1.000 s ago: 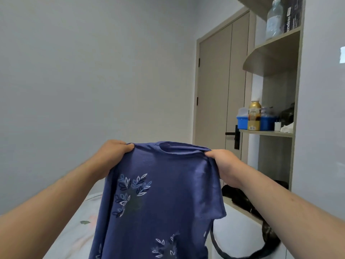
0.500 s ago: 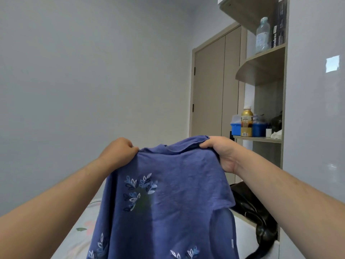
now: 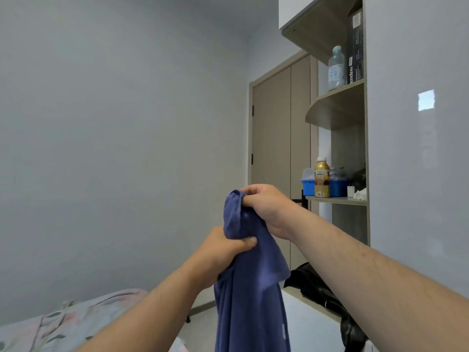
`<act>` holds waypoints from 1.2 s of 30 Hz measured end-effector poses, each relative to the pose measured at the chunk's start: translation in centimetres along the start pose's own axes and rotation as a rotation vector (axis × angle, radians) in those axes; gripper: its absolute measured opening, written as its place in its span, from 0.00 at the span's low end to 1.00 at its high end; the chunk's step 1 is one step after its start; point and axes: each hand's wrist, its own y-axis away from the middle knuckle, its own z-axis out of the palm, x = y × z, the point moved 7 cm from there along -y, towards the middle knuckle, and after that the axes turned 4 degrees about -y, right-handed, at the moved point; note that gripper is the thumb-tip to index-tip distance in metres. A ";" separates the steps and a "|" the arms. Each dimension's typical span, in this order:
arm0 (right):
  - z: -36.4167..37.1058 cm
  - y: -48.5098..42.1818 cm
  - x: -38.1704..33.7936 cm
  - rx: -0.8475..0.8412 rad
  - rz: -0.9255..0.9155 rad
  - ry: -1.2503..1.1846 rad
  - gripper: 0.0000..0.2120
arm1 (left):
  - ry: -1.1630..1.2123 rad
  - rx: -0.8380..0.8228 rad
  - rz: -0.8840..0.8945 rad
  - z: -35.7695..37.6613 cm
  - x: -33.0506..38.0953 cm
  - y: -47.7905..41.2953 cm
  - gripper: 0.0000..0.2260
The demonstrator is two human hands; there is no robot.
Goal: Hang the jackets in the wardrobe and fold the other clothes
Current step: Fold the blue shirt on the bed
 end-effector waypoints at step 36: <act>-5.2 3.6 4.2 0.224 -0.012 0.067 0.08 | -0.146 0.020 0.006 0.9 0.2 -2.0 0.10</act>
